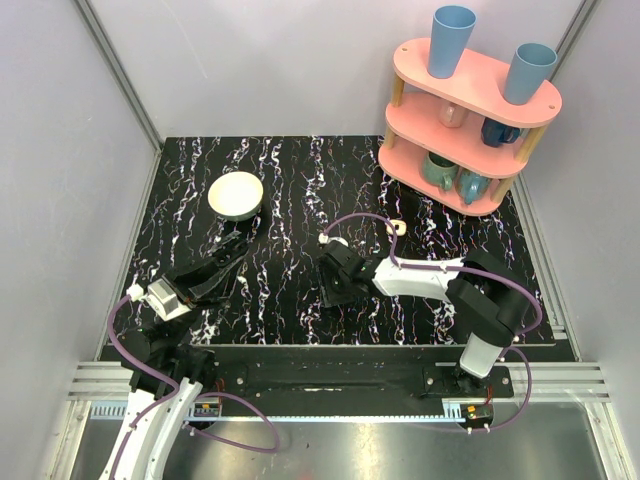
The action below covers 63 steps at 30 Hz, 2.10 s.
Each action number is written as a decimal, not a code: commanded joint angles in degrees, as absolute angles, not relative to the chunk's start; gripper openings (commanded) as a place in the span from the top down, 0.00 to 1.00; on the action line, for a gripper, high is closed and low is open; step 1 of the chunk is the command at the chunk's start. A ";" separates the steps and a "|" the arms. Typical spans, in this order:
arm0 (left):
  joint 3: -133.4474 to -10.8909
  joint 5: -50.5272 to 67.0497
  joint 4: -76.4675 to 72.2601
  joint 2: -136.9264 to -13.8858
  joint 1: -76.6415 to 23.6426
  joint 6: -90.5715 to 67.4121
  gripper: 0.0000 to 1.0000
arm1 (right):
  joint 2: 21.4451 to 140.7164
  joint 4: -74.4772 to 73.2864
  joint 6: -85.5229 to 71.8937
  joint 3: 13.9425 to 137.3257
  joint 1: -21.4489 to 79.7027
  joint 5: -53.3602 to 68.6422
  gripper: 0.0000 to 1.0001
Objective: Insert the wireless bluetooth earbuds into the charging case
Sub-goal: Move the left earbud to the center of the board, then pick up the left earbud from the center of the board.
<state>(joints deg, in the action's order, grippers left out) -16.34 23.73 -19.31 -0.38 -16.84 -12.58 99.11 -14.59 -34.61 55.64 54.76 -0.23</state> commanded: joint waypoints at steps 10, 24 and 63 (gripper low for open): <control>-17.05 24.96 -21.62 0.35 -16.26 -13.62 1.00 | 98.53 -16.35 -36.48 53.53 55.55 -2.99 0.62; -17.14 25.40 -21.62 0.35 -15.82 -13.62 1.00 | 98.09 -16.79 -36.21 53.44 55.63 -3.43 0.65; -17.23 25.84 -21.88 -2.02 -14.85 -13.97 1.00 | 92.55 -5.98 -42.63 48.25 55.63 -10.54 0.78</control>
<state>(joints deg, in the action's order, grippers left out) -16.34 24.91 -19.35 -0.97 -15.31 -13.45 92.99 -8.12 -43.57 46.89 55.22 -10.48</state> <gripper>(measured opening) 0.330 0.203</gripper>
